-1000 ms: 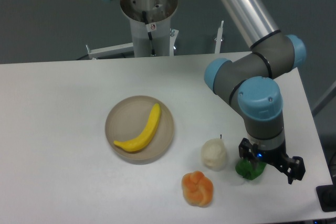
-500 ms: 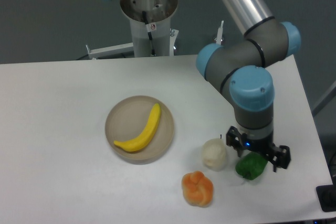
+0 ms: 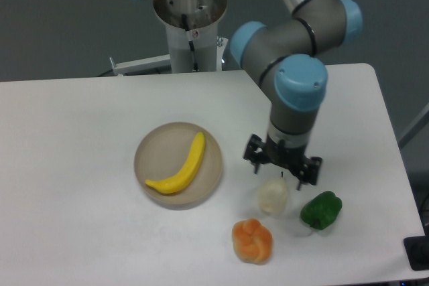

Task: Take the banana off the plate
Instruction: 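Raise the gripper and move it over the banana on the plate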

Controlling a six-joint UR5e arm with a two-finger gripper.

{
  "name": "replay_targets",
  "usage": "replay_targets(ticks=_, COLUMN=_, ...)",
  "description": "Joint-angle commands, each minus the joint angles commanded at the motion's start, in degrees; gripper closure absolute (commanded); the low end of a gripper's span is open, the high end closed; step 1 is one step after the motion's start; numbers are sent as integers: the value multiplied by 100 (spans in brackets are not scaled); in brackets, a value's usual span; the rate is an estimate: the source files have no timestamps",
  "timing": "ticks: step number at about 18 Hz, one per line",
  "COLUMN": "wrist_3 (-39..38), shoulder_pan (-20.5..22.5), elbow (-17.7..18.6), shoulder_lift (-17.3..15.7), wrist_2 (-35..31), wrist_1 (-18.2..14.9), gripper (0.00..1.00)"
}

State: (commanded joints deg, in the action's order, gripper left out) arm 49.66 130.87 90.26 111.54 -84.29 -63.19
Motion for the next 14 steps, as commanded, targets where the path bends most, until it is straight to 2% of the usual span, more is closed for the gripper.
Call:
replay_targets(ticks=3, wrist_3=-70, shoulder_pan=-202, elbow=351, shoulder_lift=-61, wrist_2=-9, wrist_1=52, gripper=0)
replay_targets(ticks=8, wrist_3=-519, shoulder_pan=-588, elbow=1028, shoulder_lift=-71, wrist_2=-70, wrist_1=948, gripper=0)
replay_targets(ticks=10, wrist_3=-554, shoulder_pan=-738, elbow=1239, shoulder_lift=-53, wrist_2=-140, wrist_1=1150, gripper=0)
replay_targets(ticks=12, wrist_3=-772, shoulder_pan=-835, elbow=1459, shoulder_lift=-62, wrist_2=-202, wrist_1=1291, gripper=0)
replay_targets(ticks=14, wrist_3=-853, shoulder_pan=-931, elbow=1556, shoulder_lift=-71, wrist_2=-307, wrist_1=1292, gripper=0)
